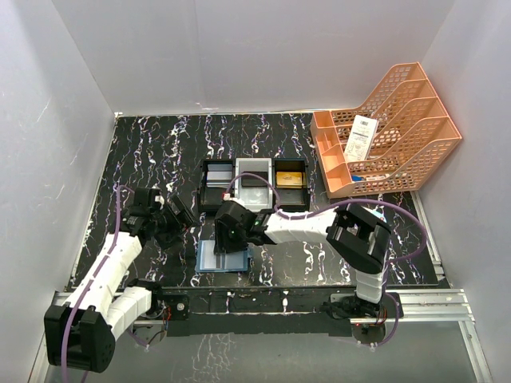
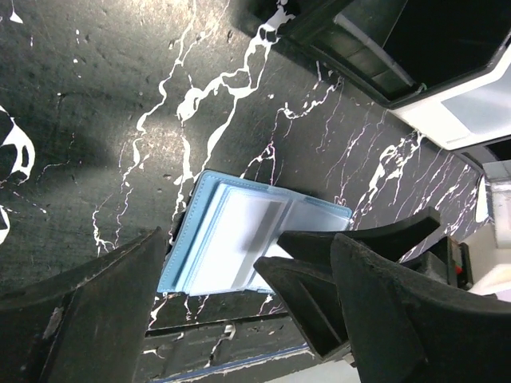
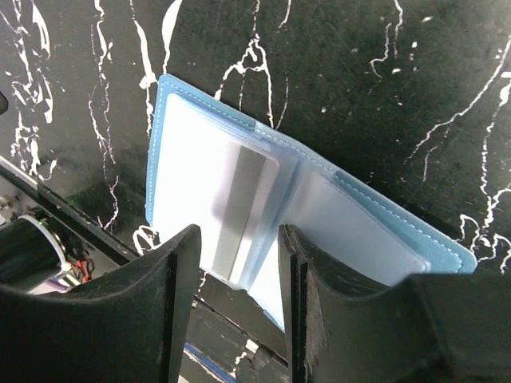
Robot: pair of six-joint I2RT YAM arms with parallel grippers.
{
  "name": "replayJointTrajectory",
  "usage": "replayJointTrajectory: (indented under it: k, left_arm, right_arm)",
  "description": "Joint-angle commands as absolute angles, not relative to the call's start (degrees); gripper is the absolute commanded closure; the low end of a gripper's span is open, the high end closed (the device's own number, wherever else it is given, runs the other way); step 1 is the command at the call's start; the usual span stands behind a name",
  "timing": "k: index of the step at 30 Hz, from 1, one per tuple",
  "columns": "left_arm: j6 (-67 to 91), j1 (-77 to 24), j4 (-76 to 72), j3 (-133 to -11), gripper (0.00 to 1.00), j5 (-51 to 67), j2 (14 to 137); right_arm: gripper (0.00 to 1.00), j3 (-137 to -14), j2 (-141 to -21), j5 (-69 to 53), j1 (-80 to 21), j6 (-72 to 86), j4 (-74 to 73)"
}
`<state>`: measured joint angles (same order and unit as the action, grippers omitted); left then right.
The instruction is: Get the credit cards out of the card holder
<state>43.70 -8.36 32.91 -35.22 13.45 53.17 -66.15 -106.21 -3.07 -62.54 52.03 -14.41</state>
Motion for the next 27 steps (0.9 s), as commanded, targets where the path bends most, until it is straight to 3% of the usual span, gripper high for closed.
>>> replayJointTrajectory:
  k: [1, 13, 22, 27]
  left_arm:
    - [44.91, -8.09, 33.27, -34.13, 0.19, 16.12, 53.96]
    - [44.74, -8.09, 32.95, -33.49, 0.24, 16.30, 52.94]
    - [45.09, -8.09, 30.07, -30.94, 0.36, 20.74, 51.27]
    - [45.77, -8.15, 27.38, -28.74, 0.44, 26.15, 53.00]
  right_arm:
    - [0.57, -69.72, -106.60, 1.62, -62.82, 53.32, -16.21]
    - [0.57, -74.69, -112.96, 8.85, -65.00, 50.99, -24.13]
    - [0.84, -66.84, -110.36, 7.72, -65.04, 51.41, -17.44]
    - [0.93, -65.65, -111.35, 6.77, -64.92, 52.05, -16.09]
